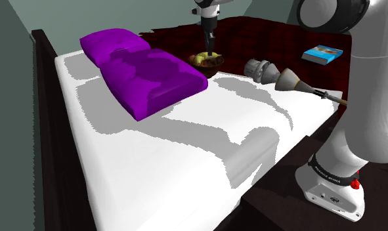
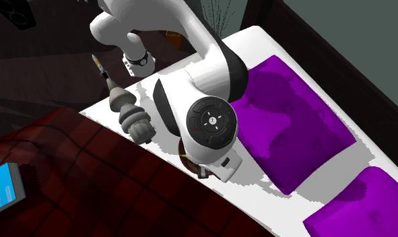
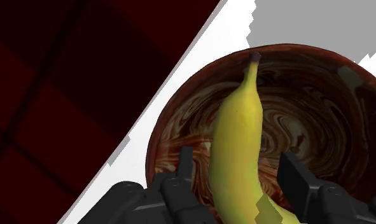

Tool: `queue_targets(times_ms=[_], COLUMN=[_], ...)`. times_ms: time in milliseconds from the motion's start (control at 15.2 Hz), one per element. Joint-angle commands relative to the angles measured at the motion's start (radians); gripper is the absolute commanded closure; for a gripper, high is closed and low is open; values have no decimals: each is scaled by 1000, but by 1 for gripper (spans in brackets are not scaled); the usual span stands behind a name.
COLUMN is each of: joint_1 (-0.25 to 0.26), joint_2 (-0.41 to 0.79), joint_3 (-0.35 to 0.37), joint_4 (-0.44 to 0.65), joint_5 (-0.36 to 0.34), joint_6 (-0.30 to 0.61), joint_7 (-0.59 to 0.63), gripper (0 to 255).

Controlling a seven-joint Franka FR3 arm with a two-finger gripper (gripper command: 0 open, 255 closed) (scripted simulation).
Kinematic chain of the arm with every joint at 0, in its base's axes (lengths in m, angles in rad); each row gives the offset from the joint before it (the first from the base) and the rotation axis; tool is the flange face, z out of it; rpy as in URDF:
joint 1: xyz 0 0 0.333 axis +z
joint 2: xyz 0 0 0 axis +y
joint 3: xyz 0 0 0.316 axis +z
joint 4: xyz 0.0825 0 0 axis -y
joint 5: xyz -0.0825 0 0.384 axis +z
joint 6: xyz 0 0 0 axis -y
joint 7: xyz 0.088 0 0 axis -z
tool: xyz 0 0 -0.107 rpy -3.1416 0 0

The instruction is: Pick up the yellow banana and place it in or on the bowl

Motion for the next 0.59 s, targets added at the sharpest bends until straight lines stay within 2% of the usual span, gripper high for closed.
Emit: queue_targets(times_ms=[0,264,528], joint_1=[0,0,-11], joint_2=[0,0,15], joint_3=[0,0,-1], joint_4=[0,0,151], joint_5=[0,0,3], joint_6=[0,0,-136], joint_7=[0,0,1], gripper=[0,0,0])
